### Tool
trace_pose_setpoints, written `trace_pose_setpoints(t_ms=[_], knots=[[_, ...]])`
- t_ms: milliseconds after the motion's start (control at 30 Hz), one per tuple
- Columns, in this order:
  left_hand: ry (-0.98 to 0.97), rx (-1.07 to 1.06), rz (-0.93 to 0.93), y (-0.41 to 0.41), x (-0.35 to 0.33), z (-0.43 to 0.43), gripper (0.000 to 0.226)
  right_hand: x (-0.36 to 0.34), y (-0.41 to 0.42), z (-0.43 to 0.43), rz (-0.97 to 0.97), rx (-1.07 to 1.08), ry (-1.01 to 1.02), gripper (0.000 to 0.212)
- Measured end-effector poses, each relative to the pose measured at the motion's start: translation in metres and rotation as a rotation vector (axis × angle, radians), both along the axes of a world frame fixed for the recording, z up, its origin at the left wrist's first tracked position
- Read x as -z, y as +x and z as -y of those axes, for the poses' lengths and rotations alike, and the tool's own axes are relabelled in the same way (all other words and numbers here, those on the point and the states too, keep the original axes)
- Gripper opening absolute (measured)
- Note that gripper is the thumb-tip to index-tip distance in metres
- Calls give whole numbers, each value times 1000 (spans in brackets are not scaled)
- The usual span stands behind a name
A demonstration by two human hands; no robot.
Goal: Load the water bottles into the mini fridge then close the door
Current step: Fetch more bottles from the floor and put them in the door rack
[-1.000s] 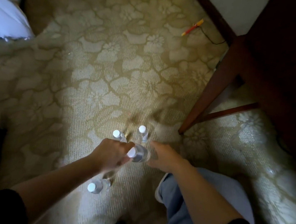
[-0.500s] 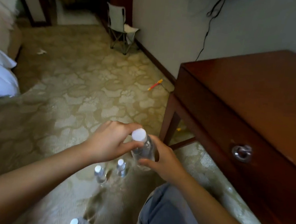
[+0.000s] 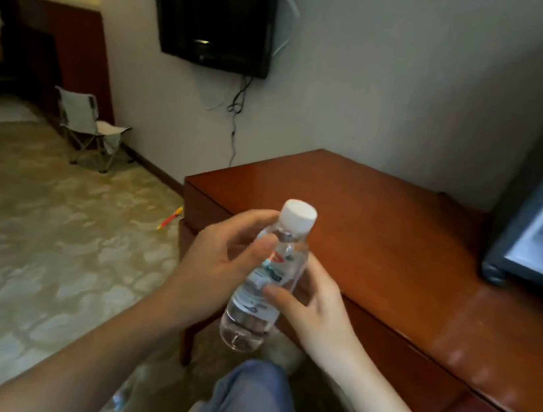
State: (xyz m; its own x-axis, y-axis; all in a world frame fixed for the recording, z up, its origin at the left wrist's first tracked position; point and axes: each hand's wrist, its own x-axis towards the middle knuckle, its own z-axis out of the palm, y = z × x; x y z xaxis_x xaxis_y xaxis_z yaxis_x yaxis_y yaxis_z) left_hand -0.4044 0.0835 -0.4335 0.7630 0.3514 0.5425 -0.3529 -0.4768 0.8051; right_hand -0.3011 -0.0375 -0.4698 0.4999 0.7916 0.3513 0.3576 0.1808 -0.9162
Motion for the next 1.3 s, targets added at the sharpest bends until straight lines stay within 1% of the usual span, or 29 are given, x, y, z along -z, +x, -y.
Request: trace_pose_setpoints(t_ms=[67,133,200,367,467,633,800,900,967,1033,1100,1200,1300], knots=[[-65,104,44,10,-4,23,41,-19,6,26,17,74,55,36],[-77,176,66,21,-7,42,48,-38,13,50,42,136,86,37],[-61,239,65,33,-12,58,55,-55,19,72,81,202,106,37],[8,326,41,65,-27,98,69,-90,35,122,181,409,175,28],[68,425,52,82,-44,130,77,-110,37,156,181,492,214,28],[58,466,133,113,-65,187,82,-135,37,214,167,634,235,30],[72,529,164,143,-76,247,83,-155,40,277,267,817,139,21],[84,583,197,161,-83,286,84,-176,42,311,355,938,82,23],[83,637,195,171,-86,310,83,-196,43,333,437,1034,77,20],[70,695,179,179,-88,332,80,-215,48,354,527,1149,9,26],[59,739,168,186,-88,352,78,-227,56,374,549,1230,-64,30],[45,800,151,199,-87,379,75,-232,75,395,569,1312,-133,17],[-12,834,99,215,-86,400,82,-231,94,406,610,1461,-176,26]])
